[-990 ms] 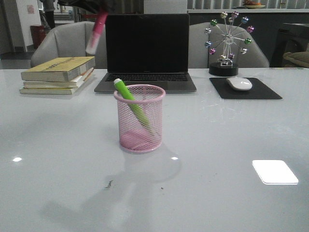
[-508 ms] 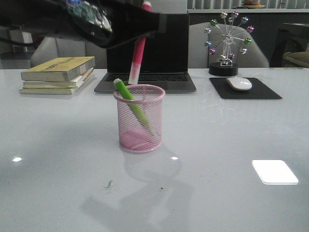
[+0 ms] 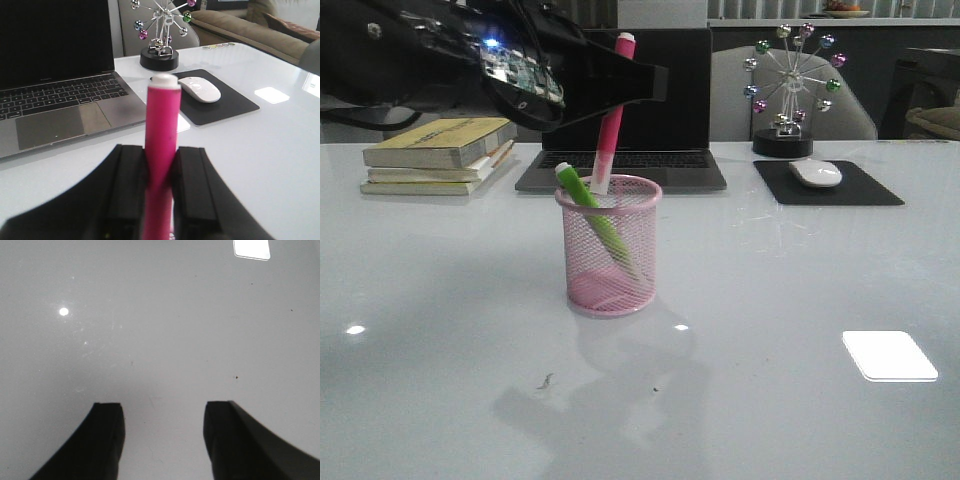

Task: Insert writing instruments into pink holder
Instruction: 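Lower the pink marker into the holder and open the left gripper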

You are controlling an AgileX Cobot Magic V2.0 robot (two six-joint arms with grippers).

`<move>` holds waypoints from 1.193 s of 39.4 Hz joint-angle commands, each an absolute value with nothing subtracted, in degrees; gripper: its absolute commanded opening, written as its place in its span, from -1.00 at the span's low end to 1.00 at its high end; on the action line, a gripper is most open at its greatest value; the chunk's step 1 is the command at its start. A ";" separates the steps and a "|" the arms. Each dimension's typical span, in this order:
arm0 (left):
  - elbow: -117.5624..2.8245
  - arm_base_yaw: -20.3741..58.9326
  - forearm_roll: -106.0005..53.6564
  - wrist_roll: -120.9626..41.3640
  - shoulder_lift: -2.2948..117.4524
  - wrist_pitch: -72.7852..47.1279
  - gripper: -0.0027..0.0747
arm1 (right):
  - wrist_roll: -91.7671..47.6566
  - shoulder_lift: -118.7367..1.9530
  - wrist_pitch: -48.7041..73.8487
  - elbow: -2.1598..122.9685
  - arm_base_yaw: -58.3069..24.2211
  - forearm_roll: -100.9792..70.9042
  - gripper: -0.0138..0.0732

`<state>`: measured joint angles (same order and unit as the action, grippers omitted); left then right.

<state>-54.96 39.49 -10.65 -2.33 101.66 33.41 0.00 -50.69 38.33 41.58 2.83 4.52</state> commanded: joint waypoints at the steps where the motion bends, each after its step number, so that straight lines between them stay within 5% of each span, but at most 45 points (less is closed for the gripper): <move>1: -56.42 39.97 -10.91 -1.79 99.24 38.52 -0.21 | -0.66 -50.04 35.61 43.18 3.18 5.44 0.39; 8: -56.42 39.97 -10.91 -1.79 99.24 38.73 0.19 | -0.66 -50.04 35.50 43.18 3.18 5.57 0.39; 23: -56.42 36.16 -10.41 -17.50 84.84 30.99 0.17 | -0.66 -50.04 32.69 43.18 3.18 7.91 0.39; 47: -56.42 10.50 -10.29 -17.89 51.44 -4.63 0.17 | -1.43 -50.04 30.34 43.18 -4.33 7.45 0.39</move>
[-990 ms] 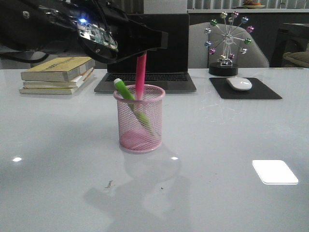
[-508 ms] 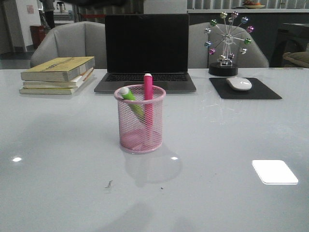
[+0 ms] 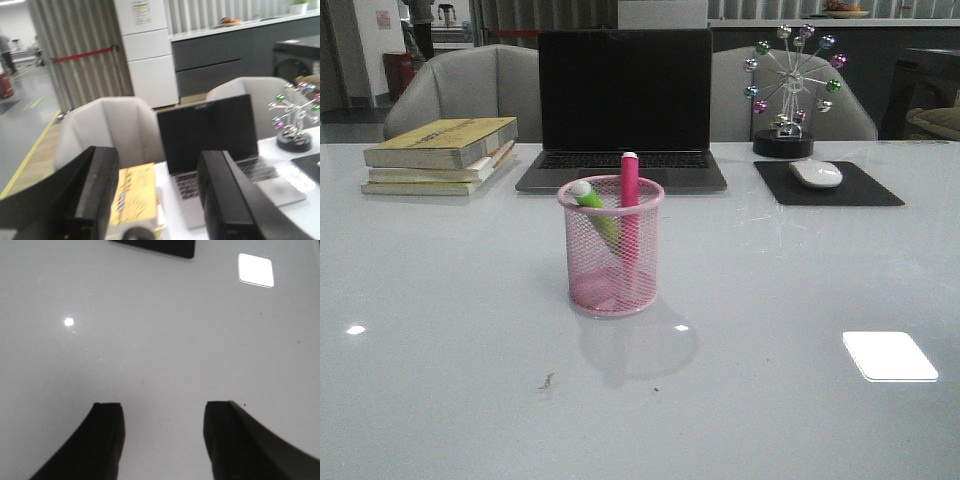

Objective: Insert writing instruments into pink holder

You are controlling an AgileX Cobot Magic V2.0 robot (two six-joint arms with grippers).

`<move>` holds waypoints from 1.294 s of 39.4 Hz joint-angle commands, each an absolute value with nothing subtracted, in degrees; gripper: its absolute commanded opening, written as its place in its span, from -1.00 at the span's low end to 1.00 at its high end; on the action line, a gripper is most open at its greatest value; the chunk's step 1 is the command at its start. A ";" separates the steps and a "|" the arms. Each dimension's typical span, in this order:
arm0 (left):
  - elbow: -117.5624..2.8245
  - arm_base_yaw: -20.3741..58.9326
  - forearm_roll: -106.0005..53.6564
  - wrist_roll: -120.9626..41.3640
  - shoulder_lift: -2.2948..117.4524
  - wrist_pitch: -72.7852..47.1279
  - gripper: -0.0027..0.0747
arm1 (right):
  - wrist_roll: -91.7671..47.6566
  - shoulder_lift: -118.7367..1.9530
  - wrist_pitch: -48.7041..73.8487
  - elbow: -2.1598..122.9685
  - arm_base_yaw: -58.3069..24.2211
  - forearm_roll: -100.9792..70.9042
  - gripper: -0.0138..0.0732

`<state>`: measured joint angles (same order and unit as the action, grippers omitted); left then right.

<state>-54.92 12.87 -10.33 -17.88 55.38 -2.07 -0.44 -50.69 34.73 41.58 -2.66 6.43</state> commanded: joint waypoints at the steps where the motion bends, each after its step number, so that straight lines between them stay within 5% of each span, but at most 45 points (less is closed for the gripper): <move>1: -56.42 9.88 -10.29 -17.89 50.76 -6.31 0.17 | -1.62 -50.04 30.34 43.18 -4.67 7.59 0.39; 8: -54.51 7.90 -10.39 -17.89 46.54 -16.67 0.17 | -1.63 -50.04 30.15 43.18 -5.36 7.65 0.39; 27: -35.57 7.79 -8.87 -15.48 34.06 -9.17 0.17 | -1.63 -49.97 30.15 43.18 -5.39 7.65 0.38; 43: -35.26 7.79 -8.10 -15.48 33.80 -7.66 0.17 | -1.63 -49.97 30.15 43.18 -5.39 7.60 -0.54; 51: -35.26 7.79 -8.10 -15.48 33.80 -7.66 0.17 | -1.63 -49.97 30.70 43.18 -5.39 7.60 -0.55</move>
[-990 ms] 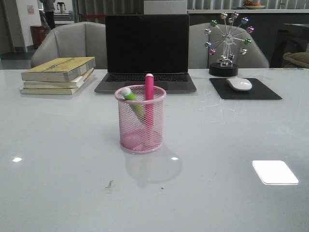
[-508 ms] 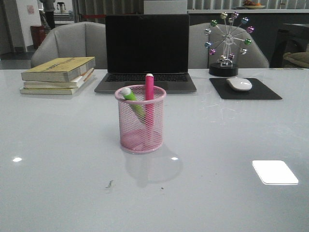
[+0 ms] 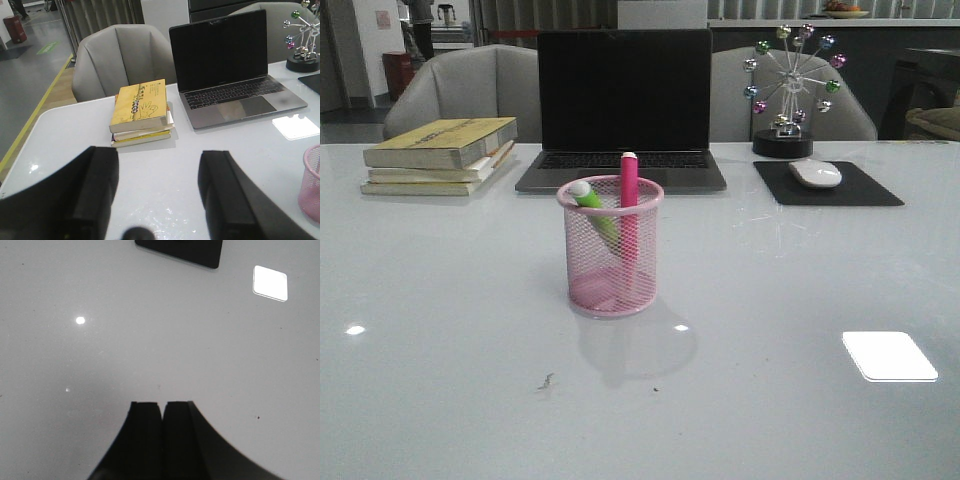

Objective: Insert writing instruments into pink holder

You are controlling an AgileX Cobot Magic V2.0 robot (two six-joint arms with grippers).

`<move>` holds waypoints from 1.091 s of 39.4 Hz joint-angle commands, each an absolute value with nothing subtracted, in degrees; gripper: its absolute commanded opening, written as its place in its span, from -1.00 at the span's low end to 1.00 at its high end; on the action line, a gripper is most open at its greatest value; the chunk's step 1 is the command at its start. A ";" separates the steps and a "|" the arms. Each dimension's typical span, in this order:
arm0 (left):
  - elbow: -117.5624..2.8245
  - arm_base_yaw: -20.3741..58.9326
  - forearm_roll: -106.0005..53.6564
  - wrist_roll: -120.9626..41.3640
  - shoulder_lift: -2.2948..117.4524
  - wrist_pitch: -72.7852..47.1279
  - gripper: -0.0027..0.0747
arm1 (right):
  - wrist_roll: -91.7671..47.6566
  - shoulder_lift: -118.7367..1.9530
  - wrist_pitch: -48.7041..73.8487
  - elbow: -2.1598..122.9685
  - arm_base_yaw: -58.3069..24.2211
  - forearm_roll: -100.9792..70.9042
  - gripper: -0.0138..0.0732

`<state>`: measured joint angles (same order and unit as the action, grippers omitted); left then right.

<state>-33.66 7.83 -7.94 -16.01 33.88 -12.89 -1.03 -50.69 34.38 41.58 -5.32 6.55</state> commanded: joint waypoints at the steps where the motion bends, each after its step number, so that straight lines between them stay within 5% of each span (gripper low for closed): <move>1: -35.26 7.79 -8.10 -15.48 33.80 -7.66 0.17 | -1.63 -49.97 30.70 43.18 -5.39 7.60 -0.55; 30: -35.26 7.79 -8.10 -15.48 33.91 -8.46 0.17 | -1.63 -49.17 30.88 42.96 -5.39 7.60 -0.55; 43: -35.26 7.79 -8.10 -15.48 33.91 -8.46 0.17 | -1.63 -30.13 16.23 28.30 -5.39 -0.80 -0.55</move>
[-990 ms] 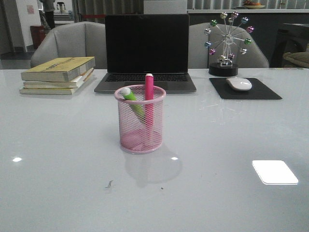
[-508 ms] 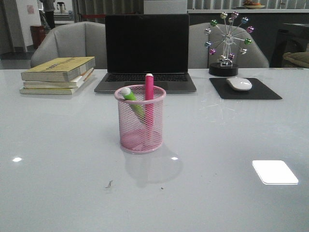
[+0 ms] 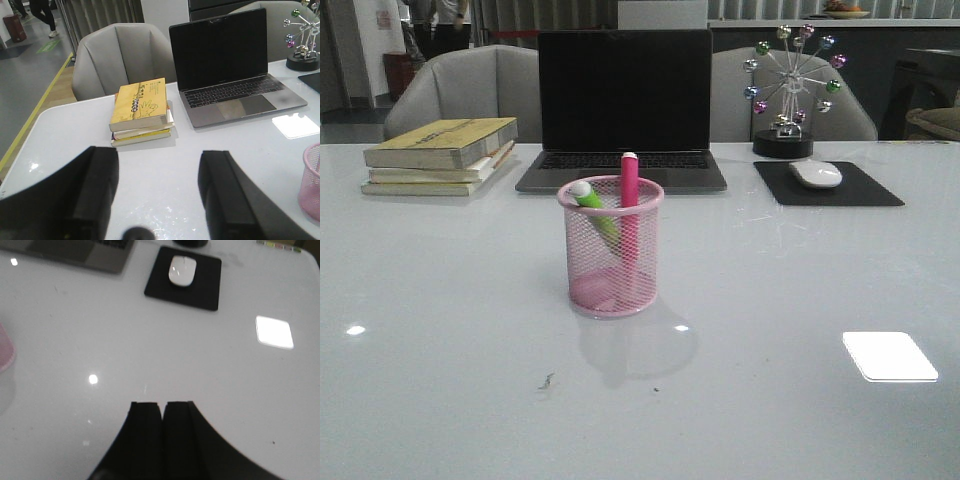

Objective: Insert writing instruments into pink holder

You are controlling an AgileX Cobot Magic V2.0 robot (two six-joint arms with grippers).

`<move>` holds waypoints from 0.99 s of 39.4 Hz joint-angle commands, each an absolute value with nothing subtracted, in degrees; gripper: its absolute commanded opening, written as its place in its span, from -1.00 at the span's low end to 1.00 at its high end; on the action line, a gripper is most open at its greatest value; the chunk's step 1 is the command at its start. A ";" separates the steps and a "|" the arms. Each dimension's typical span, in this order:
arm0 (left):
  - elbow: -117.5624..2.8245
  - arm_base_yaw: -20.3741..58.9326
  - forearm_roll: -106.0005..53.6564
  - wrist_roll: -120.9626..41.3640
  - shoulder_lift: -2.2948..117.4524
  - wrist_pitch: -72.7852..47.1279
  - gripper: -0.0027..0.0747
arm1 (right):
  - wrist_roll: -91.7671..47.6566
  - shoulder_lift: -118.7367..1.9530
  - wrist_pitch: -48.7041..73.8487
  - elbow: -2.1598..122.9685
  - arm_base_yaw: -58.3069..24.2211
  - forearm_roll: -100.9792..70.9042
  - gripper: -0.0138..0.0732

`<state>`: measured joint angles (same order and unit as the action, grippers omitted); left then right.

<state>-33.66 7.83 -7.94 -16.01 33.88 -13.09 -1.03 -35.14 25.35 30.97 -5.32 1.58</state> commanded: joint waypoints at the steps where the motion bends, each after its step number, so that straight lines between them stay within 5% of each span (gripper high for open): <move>1: -35.26 7.79 -8.10 -15.48 33.91 -8.46 0.17 | -1.63 -28.69 15.11 26.93 -5.39 -0.94 -0.55; 13: -35.26 7.79 -8.10 -15.48 33.91 -8.46 0.17 | -1.63 -12.37 0.00 9.27 -5.39 -0.99 -0.55; 39: -35.26 7.79 -8.34 -15.48 33.91 -8.46 0.17 | -1.63 1.49 3.47 -1.78 -5.39 -0.99 -0.55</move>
